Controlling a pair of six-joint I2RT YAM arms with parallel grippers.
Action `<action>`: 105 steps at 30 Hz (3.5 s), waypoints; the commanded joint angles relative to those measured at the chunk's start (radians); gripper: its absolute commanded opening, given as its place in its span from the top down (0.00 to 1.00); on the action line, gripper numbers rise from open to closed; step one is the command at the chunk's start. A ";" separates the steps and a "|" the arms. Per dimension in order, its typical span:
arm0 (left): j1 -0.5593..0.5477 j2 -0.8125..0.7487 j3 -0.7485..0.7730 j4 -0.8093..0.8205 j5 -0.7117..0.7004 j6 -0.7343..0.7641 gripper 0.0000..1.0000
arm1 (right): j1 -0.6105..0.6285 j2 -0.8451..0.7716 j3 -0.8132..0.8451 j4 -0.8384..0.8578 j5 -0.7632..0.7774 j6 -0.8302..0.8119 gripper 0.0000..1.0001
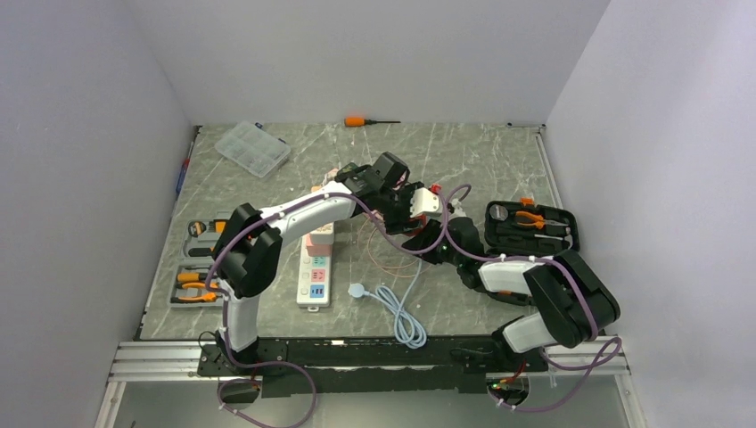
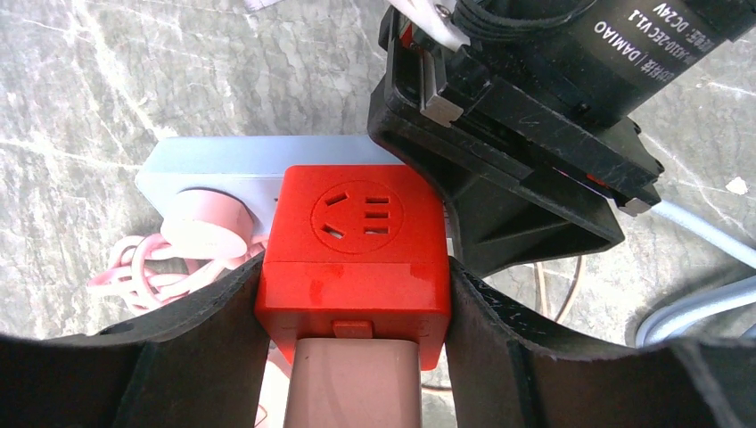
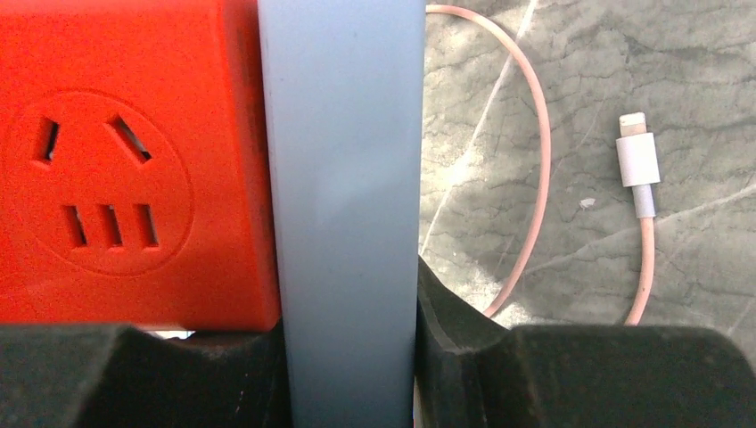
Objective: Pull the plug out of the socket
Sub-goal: Remove the plug from the socket, then place the plug at the center of the board, then remove the plug from the socket.
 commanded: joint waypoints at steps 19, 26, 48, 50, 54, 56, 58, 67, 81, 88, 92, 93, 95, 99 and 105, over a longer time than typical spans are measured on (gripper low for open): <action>0.062 -0.222 -0.026 -0.109 0.056 0.177 0.96 | -0.074 0.052 -0.055 -0.125 0.271 0.031 1.00; 0.061 -0.227 -0.009 -0.103 0.049 0.177 0.97 | -0.072 0.054 -0.051 -0.176 0.295 0.054 1.00; 0.043 -0.297 -0.190 -0.096 0.037 0.160 0.99 | -0.079 0.017 -0.031 -0.147 0.223 0.008 1.00; 0.027 -0.261 -0.200 -0.075 0.022 0.165 0.98 | -0.079 -0.015 -0.044 -0.122 0.208 -0.016 1.00; 0.002 -0.165 -0.187 -0.057 -0.036 0.153 0.97 | -0.077 -0.087 -0.063 -0.125 0.196 -0.070 1.00; -0.005 -0.117 -0.161 -0.062 -0.057 0.128 0.94 | -0.075 -0.119 -0.075 -0.127 0.183 -0.091 1.00; -0.012 -0.086 -0.148 -0.059 -0.063 0.092 0.89 | -0.076 -0.145 -0.081 -0.134 0.183 -0.104 1.00; -0.061 -0.040 -0.142 -0.005 -0.043 0.011 0.50 | -0.076 -0.203 -0.075 -0.118 0.122 -0.142 1.00; -0.018 -0.225 -0.046 -0.122 0.134 -0.067 0.01 | -0.076 -0.282 -0.045 -0.169 0.080 -0.216 1.00; 0.008 -0.297 -0.188 0.165 0.001 -0.005 0.01 | -0.074 -0.308 -0.025 -0.154 0.048 -0.255 1.00; 0.030 -0.178 -0.091 0.163 0.047 0.004 0.01 | -0.072 -0.339 -0.017 -0.157 0.040 -0.276 1.00; 0.030 -0.158 -0.090 0.185 0.049 0.013 0.00 | -0.072 -0.346 -0.016 -0.158 0.035 -0.278 1.00; 0.031 -0.142 -0.113 0.242 0.052 0.027 0.00 | -0.068 -0.361 -0.009 -0.171 0.032 -0.283 1.00; 0.031 -0.107 -0.147 0.309 0.062 0.023 0.01 | -0.063 -0.387 0.004 -0.191 0.041 -0.285 1.00; 0.058 0.017 -0.041 0.266 0.076 0.004 0.02 | -0.060 -0.410 0.025 -0.201 0.047 -0.299 1.00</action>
